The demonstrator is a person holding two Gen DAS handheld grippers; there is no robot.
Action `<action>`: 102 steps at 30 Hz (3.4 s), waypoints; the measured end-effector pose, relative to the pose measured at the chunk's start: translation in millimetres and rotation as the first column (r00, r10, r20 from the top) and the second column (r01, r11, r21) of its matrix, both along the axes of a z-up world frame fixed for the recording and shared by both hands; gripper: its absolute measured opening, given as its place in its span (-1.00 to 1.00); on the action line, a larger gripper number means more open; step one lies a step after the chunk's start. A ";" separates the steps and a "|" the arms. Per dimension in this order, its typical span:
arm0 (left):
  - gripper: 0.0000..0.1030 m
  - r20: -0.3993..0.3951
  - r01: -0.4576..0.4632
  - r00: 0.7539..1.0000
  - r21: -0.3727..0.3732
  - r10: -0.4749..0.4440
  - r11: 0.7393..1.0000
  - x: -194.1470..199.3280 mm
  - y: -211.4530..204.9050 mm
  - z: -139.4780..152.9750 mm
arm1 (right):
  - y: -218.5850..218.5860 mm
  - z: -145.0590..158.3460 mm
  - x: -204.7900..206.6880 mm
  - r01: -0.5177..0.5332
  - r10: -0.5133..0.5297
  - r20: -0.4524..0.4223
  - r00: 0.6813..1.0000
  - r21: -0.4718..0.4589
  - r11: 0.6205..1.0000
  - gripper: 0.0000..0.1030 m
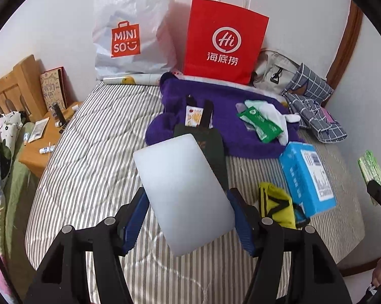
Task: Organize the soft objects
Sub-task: 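Carry the white sponge and light green tissue pack over the purple towel with both grippers, then lower the sponge and tissue pack onto the towel and open both grippers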
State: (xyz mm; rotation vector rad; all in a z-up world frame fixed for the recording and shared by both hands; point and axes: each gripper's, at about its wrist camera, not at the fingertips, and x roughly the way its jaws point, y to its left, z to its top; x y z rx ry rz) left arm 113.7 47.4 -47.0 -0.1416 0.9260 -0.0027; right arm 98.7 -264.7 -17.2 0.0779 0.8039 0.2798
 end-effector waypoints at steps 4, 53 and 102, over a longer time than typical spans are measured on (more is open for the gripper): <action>0.20 0.012 0.010 1.000 -0.002 -0.010 1.000 12.5 -2.5 5.3 | -0.4 5.1 15.1 0.005 -0.005 0.002 1.000 0.003 1.000 0.00; 0.23 -0.123 0.170 0.978 -0.011 -0.170 0.985 226.6 0.2 -44.5 | 120.6 -97.2 239.3 -0.180 0.167 -0.248 0.954 -0.031 0.983 0.02; 0.60 -0.047 0.165 0.984 -0.082 -0.169 0.983 112.8 14.3 -13.6 | 66.6 -64.8 76.4 -0.079 0.093 -0.285 0.954 0.062 0.995 0.57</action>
